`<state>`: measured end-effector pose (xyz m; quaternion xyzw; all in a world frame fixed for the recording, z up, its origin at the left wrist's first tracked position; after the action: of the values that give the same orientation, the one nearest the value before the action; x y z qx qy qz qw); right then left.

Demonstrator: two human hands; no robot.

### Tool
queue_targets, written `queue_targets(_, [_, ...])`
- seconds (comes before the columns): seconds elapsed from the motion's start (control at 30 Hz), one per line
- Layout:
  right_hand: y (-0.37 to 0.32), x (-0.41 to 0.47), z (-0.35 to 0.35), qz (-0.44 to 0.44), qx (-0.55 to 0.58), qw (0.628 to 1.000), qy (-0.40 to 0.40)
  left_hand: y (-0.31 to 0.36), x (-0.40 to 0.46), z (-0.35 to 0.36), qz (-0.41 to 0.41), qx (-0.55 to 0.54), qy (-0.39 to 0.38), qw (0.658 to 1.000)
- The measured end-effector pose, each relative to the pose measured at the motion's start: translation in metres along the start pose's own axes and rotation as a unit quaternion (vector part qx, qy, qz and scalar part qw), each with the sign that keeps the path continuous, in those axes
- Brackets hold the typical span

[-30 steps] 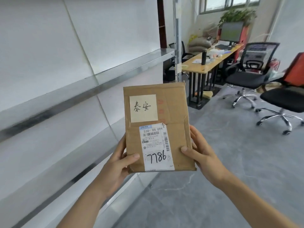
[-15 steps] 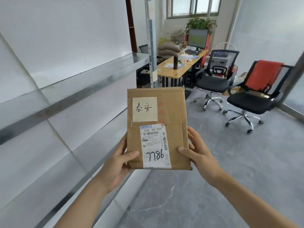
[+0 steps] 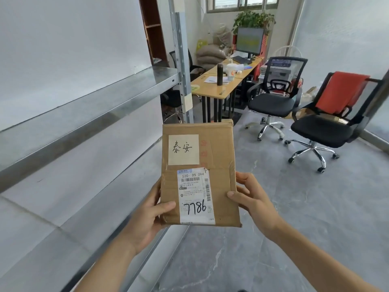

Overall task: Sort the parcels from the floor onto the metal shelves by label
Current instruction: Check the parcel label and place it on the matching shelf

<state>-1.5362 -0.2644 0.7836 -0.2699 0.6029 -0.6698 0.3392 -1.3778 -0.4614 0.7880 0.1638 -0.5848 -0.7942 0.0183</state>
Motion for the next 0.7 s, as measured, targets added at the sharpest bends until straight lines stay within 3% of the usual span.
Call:
queue_targets(0.4, [-0.018, 0.139, -0.089, 0.083, -0.064, 0.993, -0.060, -0.002, 0.113, -0.003, -0.012, -0.013, 0.107, 0.994])
queue_targets(0.7, [0.020, 0.225, -0.053, 0.132, -0.096, 0.977, -0.138, -0.001, 0.129, -0.076, -0.036, 0.008, 0.225, 0.974])
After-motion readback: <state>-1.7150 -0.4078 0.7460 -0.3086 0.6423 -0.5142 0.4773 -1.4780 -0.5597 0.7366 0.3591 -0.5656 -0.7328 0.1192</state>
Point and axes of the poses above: each hand's wrist, its own x-axis towards the middle knuckle, its own z-axis out of the palm, y = z × x, the point moved 10 cm from there along x, towards the middle knuckle, and after that the axes turned 11 degrees about -y, right-handed, at the moved point
